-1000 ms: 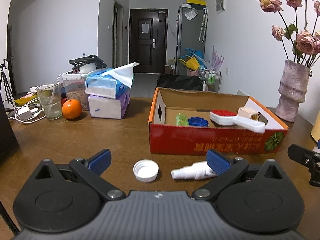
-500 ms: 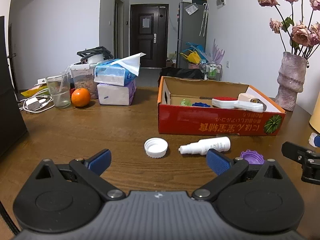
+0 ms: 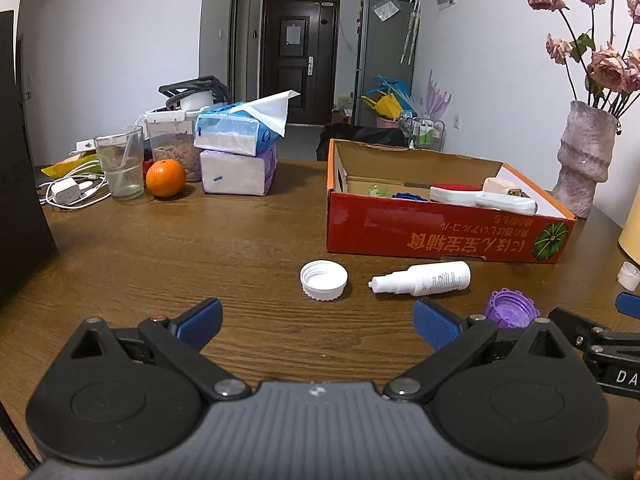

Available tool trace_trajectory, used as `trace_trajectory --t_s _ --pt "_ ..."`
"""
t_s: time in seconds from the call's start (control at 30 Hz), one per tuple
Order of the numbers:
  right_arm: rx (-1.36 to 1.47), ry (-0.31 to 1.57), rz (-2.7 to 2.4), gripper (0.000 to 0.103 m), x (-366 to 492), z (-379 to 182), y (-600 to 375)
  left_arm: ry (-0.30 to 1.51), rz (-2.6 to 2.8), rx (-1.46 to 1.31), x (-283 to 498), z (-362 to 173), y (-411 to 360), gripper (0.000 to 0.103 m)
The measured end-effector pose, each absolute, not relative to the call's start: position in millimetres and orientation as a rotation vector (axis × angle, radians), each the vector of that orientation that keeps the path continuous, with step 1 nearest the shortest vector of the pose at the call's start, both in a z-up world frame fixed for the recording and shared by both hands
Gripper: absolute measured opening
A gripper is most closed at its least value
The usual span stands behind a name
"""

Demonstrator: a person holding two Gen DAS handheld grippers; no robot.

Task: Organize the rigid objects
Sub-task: 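Lower the right tool onto the purple cap and close on it, then grasp the white bottle cap with the left tool while right tool holds purple cap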

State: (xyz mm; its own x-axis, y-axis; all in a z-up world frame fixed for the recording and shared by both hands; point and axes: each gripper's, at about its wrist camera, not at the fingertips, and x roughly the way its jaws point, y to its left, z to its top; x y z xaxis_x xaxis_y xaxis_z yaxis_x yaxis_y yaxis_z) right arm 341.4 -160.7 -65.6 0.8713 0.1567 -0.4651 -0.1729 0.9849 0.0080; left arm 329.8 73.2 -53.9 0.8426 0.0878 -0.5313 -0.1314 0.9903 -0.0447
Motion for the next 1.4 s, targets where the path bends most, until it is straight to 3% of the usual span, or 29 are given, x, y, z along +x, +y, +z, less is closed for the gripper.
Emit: trace_trajectory --t_s 0.53,0.83,0.9,1.4 --pt "-0.061 0.562 0.177 0.088 383 -86 -139 0.602 0.137 -0.106 345 -62 86 0.103" --pt "-0.057 0.613 0.203 0.068 406 -94 -128 0.624 0.133 -0.113 354 -68 90 0.103" --pt "-0.053 0.624 0.213 0.053 408 -95 -128 0.625 0.135 -0.112 357 -68 91 0.103" --pt "-0.012 0.578 0.166 0.053 403 -90 -138 0.668 0.135 -0.091 386 -80 96 0.103"
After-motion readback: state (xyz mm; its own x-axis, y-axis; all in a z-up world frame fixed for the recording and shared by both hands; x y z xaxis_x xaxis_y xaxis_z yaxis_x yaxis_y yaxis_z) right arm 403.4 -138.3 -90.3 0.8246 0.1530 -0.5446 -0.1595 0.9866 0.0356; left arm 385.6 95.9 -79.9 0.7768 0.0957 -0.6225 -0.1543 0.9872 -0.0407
